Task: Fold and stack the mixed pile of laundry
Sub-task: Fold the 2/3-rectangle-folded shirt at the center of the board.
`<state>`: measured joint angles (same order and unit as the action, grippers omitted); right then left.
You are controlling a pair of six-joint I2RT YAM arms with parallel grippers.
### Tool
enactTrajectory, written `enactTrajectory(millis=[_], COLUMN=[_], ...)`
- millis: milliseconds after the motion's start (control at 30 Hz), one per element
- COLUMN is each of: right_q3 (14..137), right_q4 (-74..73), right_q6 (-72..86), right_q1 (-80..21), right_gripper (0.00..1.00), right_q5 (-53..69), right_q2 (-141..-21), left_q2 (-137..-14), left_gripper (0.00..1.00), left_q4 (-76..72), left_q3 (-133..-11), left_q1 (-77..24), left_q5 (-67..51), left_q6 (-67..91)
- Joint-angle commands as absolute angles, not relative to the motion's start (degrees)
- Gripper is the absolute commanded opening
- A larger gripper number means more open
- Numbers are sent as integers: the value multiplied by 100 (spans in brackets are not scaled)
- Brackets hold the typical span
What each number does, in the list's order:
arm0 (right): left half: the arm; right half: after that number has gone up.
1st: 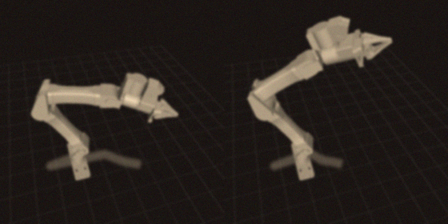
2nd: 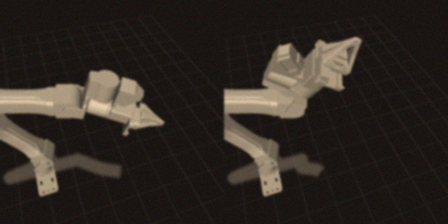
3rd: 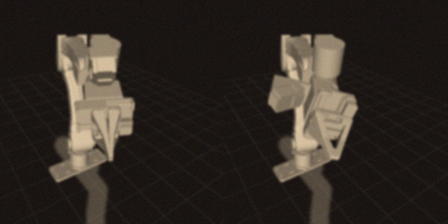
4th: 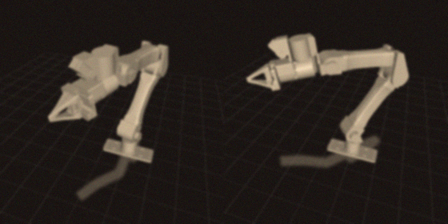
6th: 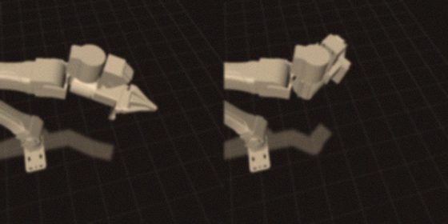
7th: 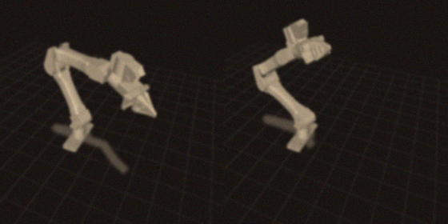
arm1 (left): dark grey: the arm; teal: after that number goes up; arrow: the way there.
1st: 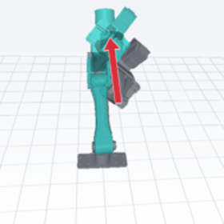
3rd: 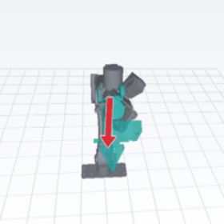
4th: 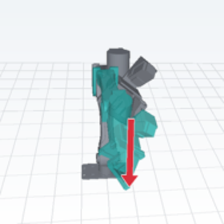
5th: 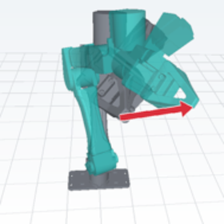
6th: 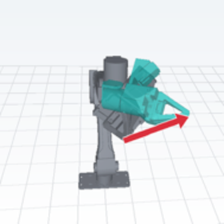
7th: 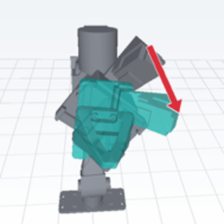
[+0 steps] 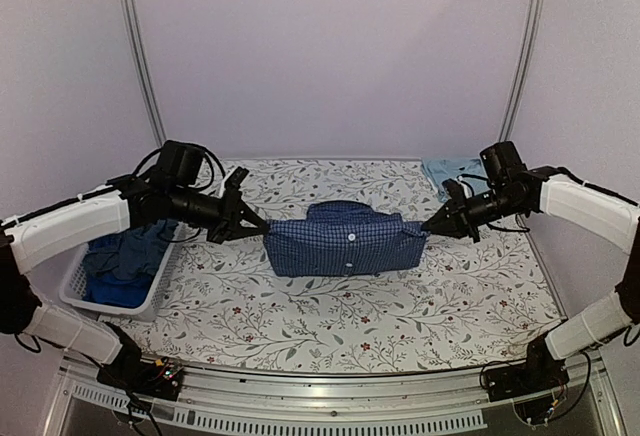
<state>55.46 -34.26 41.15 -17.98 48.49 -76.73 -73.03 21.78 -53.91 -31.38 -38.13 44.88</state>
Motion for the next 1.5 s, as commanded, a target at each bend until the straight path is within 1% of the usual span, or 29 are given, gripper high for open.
enactTrajectory(millis=[0,167,233,433,500,700,800,900,967,1100,1167,1267,1367,1433,1467], right_q3=[6650,8018,8683,10576,10832,10822,10720,10160,9420,7790,7408,7335,7576,7767,7846], right_q4=[-3421,-3336,-3327,-3363,-3286,-2565,-2501,-2574,-2406,-2141,-2096,-2141,-2146,-2107,-2002], right_q6=[3607,3174,3044,2933,2934,3156,3169,3006,2939,3013,3091,3122,3088,3047,3056], right_q1=[-1361,-1049,-1038,-1027,-1024,-1037,-1117,-1260,-1349,-1517,-1555,-1553,-1545,-1526,-1518], right_gripper=[0,0,0,0,0,0,0,0,0,0,0,0,1,5,9], right_q5=[4499,4651,4787,5062,5137,5408,5467,5454,5466,5484,5530,5527,5450,5443,5455], right_q2=[-8975,-10455,-11241,-13112,-13496,-14210,-14316,-14077,-13688,-12306,-11822,-11415,-11588,-11964,-12101], left_q2=[-8308,-9681,-10214,-11701,-12039,-12705,-12740,-12563,-12320,-11664,-11332,-11077,-11184,-11367,-11454], left_gripper=[0,0,0,0,0,0,0,0,0,0,0,0,0,0,0], left_q4=[2192,2040,2004,1831,1695,1264,1109,1018,1155,1315,1157,1078,1064,1072,1047], left_q3=[-6172,-7179,-7572,-8326,-8371,-8409,-8186,-7971,-7888,-7342,-6926,-6679,-6751,-6859,-6890], left_q1=[-2604,-2158,-2035,-1878,-1851,-1834,-1843,-1878,-1958,-1986,-1911,-1805,-1688,-1599,-1557], left_q5=[-3503,-3543,-3522,-3529,-3509,-3390,-3435,-3557,-3575,-3529,-3576,-3578,-3569,-3563,-3573], left_q6=[4122,3875,3823,3754,3792,4036,4079,3942,3649,3350,3414,3409,3388,3405,3414])
